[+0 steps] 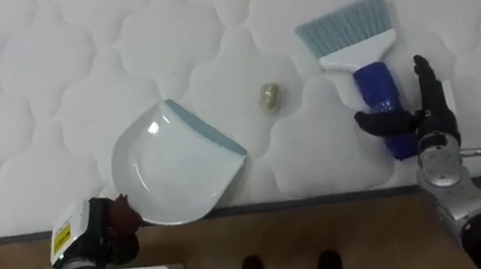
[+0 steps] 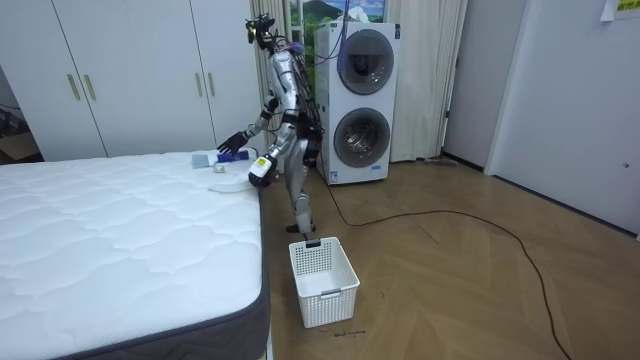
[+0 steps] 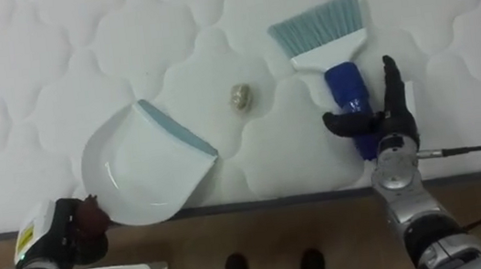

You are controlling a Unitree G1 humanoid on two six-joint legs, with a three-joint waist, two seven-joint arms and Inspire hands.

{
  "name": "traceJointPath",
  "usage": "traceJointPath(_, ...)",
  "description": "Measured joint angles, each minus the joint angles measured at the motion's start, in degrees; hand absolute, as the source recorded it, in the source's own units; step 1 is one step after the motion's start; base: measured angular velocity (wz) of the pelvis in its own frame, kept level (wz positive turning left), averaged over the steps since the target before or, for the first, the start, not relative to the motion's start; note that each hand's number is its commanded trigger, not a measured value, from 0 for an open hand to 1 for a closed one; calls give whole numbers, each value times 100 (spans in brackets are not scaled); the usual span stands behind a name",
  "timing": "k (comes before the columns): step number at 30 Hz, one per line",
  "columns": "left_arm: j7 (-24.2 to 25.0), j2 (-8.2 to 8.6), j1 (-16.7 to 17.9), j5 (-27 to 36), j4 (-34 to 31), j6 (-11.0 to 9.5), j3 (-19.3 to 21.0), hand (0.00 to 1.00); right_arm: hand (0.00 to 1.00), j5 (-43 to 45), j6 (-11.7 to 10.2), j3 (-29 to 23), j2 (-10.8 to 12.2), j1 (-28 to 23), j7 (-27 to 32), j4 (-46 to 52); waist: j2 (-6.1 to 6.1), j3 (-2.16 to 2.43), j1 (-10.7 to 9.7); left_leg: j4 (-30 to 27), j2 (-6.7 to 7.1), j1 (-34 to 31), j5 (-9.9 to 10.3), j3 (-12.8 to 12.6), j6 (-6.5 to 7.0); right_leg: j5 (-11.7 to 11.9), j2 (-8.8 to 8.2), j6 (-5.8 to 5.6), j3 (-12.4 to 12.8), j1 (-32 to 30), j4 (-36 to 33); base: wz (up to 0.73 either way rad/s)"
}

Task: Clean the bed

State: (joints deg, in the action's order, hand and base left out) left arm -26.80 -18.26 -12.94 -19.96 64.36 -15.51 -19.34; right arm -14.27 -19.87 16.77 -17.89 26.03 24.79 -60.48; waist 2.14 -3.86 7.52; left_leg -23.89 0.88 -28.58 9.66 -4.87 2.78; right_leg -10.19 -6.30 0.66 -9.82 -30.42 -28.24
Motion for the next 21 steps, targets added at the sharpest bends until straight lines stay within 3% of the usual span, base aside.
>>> traceJointPath(7, 25, 87, 3, 15, -6, 8, -4, 100, 0, 257, 0, 10, 4, 23, -102, 0, -94, -59, 67, 20, 49, -6, -5, 38, 1, -59, -64, 10, -55, -3, -42, 5)
traceJointPath(21, -5, 73, -49, 18, -20, -2, -87, 100, 0, 150, 6, 240, 2, 212, -204, -594, -125, -55, 71, -37, 66, -92, -26, 125, 20, -47, -71, -20, -154, 18, -7, 4)
